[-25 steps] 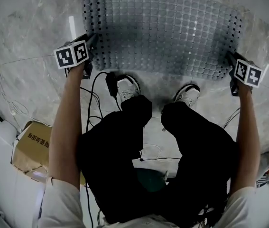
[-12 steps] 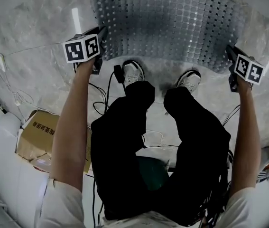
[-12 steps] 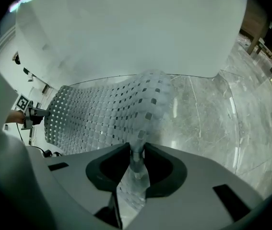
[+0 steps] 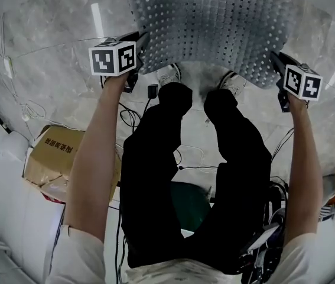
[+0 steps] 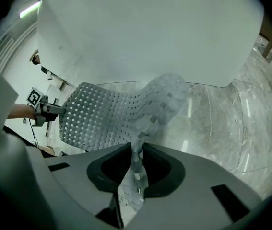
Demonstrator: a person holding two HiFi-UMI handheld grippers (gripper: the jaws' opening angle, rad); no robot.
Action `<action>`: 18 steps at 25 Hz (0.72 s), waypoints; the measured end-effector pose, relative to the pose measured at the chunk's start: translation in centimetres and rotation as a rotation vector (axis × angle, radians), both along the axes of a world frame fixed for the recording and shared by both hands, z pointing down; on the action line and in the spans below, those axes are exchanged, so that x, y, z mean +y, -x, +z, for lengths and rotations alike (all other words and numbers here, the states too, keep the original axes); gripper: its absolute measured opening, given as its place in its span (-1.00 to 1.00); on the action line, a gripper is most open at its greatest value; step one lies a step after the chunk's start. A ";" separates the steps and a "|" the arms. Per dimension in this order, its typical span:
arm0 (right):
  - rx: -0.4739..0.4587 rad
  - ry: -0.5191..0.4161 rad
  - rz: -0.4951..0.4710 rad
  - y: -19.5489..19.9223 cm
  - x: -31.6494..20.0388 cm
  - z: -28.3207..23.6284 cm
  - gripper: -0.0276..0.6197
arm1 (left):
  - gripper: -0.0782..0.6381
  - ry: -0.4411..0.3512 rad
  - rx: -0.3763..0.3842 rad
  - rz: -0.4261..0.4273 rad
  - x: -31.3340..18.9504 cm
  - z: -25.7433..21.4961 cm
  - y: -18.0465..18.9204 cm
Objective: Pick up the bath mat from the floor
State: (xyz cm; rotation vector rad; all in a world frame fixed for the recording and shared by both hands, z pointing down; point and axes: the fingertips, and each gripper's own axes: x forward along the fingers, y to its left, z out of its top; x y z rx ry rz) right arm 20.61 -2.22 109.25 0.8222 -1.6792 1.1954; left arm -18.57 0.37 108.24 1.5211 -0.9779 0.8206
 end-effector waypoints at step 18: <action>-0.076 0.048 0.009 3.9 7.4 -17.1 -0.73 | -0.59 0.084 0.068 0.163 7.0 -15.6 -7.6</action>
